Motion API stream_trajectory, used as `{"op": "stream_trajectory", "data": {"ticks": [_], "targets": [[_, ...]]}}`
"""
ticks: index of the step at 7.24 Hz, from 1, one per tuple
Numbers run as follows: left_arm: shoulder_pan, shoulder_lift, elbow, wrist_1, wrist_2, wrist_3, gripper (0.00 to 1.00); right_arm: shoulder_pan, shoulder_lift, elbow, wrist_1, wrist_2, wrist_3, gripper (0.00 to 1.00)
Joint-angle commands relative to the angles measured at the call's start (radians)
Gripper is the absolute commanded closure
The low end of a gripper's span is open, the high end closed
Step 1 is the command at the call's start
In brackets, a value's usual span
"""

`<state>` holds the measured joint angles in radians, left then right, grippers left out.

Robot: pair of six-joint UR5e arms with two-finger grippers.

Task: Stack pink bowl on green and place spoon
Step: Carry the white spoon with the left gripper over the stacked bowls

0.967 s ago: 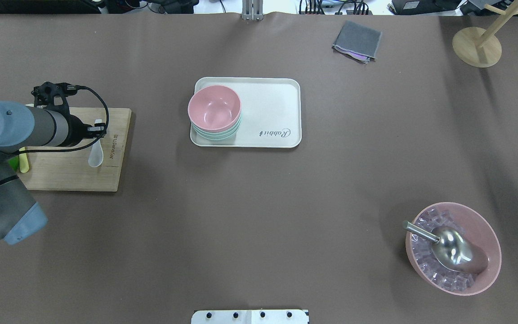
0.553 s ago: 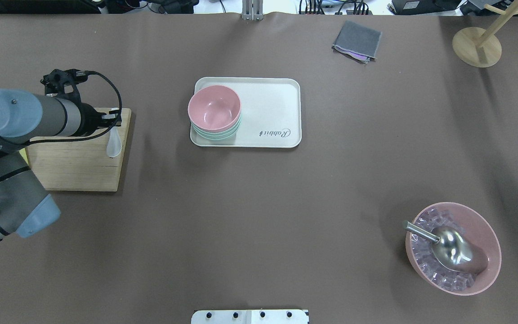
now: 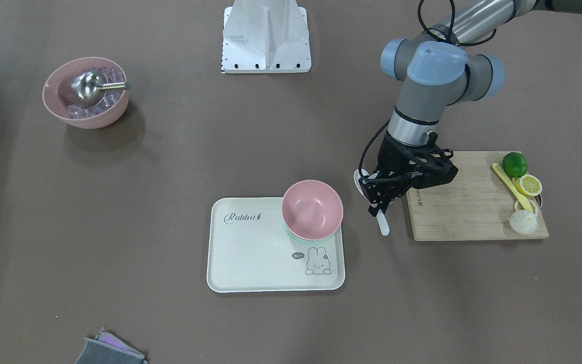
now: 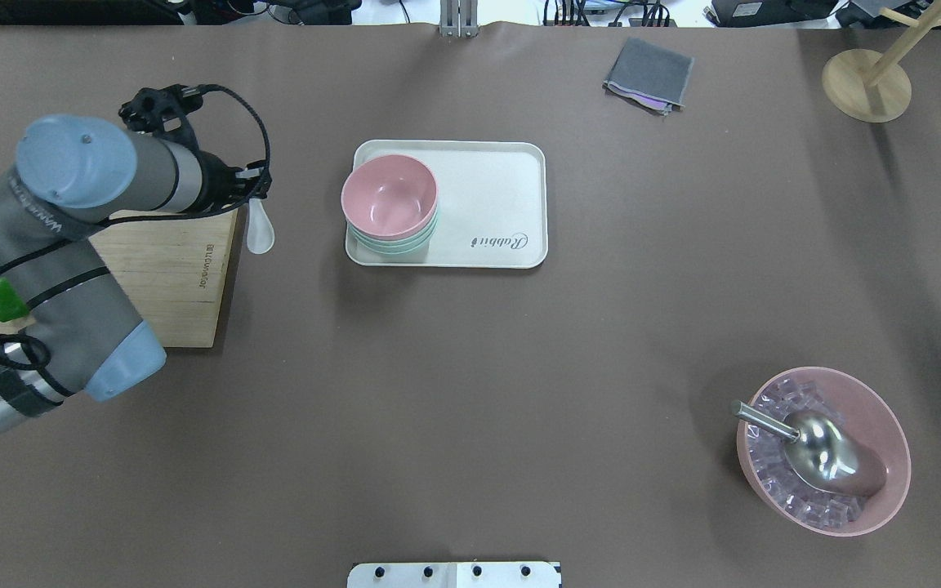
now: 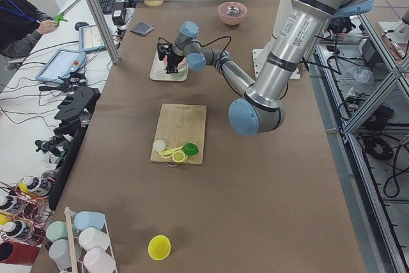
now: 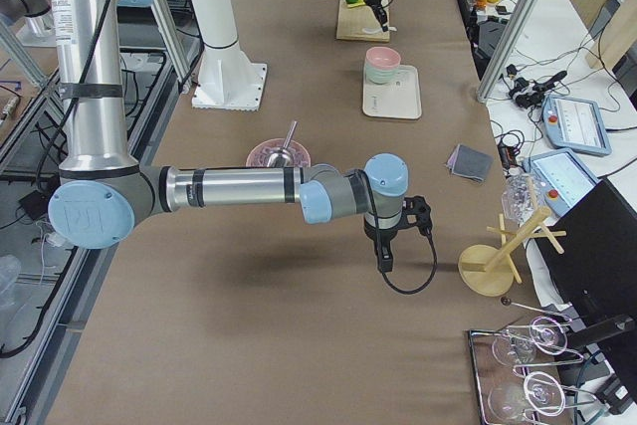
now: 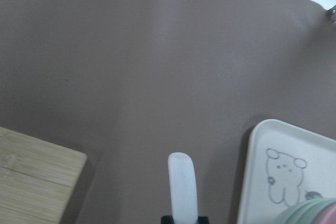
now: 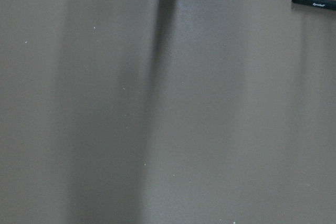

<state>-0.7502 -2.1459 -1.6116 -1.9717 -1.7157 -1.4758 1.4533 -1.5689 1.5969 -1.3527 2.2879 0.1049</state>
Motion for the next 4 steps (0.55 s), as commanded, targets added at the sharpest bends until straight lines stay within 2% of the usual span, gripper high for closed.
{"op": "stream_trajectory", "data": {"ticks": [1, 4], "targets": [[0.023, -0.161, 0.144, 0.022, 0.053, -0.076, 1.0, 0.006, -0.019, -0.002, 0.012, 0.002, -0.002, 0.0], [0.097, -0.167, 0.15, 0.024, 0.143, -0.086, 1.0, 0.018, -0.029, 0.002, 0.013, 0.004, -0.004, 0.0]]}}
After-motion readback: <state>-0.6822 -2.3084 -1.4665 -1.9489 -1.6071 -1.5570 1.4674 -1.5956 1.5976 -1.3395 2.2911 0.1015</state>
